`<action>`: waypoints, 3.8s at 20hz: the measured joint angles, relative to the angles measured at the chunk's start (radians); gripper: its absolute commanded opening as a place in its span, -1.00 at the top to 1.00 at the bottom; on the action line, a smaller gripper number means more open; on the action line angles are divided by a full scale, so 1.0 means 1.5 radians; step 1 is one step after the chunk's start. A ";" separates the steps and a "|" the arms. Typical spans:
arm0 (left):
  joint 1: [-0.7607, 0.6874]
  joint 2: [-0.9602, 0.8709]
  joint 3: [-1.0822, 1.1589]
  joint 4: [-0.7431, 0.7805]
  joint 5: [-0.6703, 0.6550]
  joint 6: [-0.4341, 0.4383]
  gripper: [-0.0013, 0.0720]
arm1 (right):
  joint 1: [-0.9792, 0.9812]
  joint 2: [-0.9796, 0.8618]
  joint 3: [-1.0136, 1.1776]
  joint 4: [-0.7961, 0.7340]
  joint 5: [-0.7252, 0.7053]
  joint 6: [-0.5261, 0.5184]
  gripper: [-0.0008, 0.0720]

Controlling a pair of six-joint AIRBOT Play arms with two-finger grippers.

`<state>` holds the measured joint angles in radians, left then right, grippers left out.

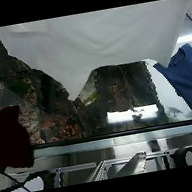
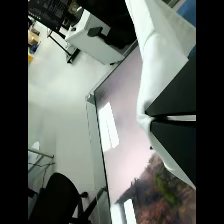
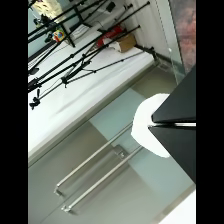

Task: Fold the shirts.

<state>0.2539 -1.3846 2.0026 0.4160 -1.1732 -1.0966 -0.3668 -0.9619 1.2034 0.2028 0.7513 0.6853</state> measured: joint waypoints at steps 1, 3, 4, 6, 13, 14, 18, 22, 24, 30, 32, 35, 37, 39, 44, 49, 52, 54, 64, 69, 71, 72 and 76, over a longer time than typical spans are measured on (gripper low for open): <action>0.009 0.019 -0.020 0.001 -0.008 0.010 0.89 | 0.000 0.011 0.001 -0.009 0.002 -0.005 0.94; 0.020 0.066 -0.043 0.000 -0.021 0.035 0.89 | 0.000 0.046 0.001 -0.026 0.012 -0.012 0.94; 0.023 0.091 -0.044 -0.002 -0.027 0.046 0.89 | 0.000 0.064 0.001 -0.031 0.020 -0.014 0.94; 0.027 0.146 -0.021 -0.021 -0.034 0.066 0.89 | 0.000 0.117 0.001 -0.038 0.030 -0.017 0.94; 0.032 0.314 0.050 0.000 0.062 0.093 0.89 | -0.001 0.310 0.002 -0.116 -0.042 -0.024 0.94; 0.032 0.326 0.042 0.016 0.075 0.094 0.89 | -0.001 0.326 0.001 -0.128 -0.058 -0.024 0.94; 0.031 0.298 -0.021 0.065 0.081 0.099 0.89 | 0.001 0.299 -0.013 -0.174 -0.064 0.023 0.94; 0.009 0.160 -0.083 0.062 0.064 0.107 0.89 | 0.044 0.153 -0.067 -0.205 -0.051 0.084 0.94; -0.014 0.070 -0.105 0.060 0.059 0.126 0.89 | 0.093 0.053 -0.095 -0.208 -0.081 0.089 0.94; -0.076 -0.262 -0.032 0.054 0.063 0.153 -0.99 | 0.213 -0.260 -0.100 -0.176 -0.285 0.036 -0.76; -0.064 -0.335 0.015 0.055 0.045 0.111 -0.98 | 0.213 -0.314 -0.087 -0.167 -0.298 0.026 -0.75; -0.016 -0.358 0.024 0.056 -0.007 0.069 -0.98 | 0.179 -0.317 -0.077 -0.188 -0.248 0.019 -0.75; 0.026 -0.331 -0.007 0.068 -0.049 0.045 -0.97 | 0.138 -0.285 -0.074 -0.232 -0.170 0.036 -0.24; 0.065 -0.289 -0.048 0.095 -0.091 0.016 -0.98 | 0.094 -0.246 -0.073 -0.292 -0.080 0.078 -0.10; 0.131 -0.139 -0.252 0.209 -0.223 -0.042 -0.97 | -0.003 -0.128 -0.145 -0.445 0.155 0.175 -0.10; 0.182 0.036 -0.566 0.361 -0.242 -0.078 -0.97 | -0.059 0.018 -0.332 -0.493 0.242 0.213 -0.10; 0.214 0.086 -0.706 0.405 -0.212 -0.085 -0.93 | -0.069 0.077 -0.414 -0.503 0.254 0.227 -0.09; 0.230 0.090 -0.766 0.422 -0.185 -0.083 -0.93 | -0.071 0.094 -0.440 -0.507 0.256 0.232 -0.06; 0.242 -0.060 -0.749 0.403 -0.153 -0.030 -0.93 | -0.074 0.111 -0.467 -0.512 0.267 0.240 0.00; 0.236 -0.099 -0.758 0.321 -0.161 0.039 -0.92 | -0.074 0.111 -0.468 -0.512 0.253 0.239 0.00; 0.235 -0.114 -0.759 0.313 -0.172 0.052 -0.92 | -0.074 0.111 -0.468 -0.512 0.251 0.237 -0.01; 0.235 -0.121 -0.758 0.312 -0.179 0.055 -0.92 | -0.074 0.111 -0.468 -0.512 0.251 0.236 -0.01; 0.248 -0.126 -0.718 0.324 -0.215 0.062 -0.92 | -0.074 0.111 -0.468 -0.515 0.251 0.235 -0.01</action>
<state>0.6266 -1.5734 0.9253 0.9016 -1.4963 -1.0042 -0.4778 -0.7956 0.5018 -0.5694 1.1275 1.0386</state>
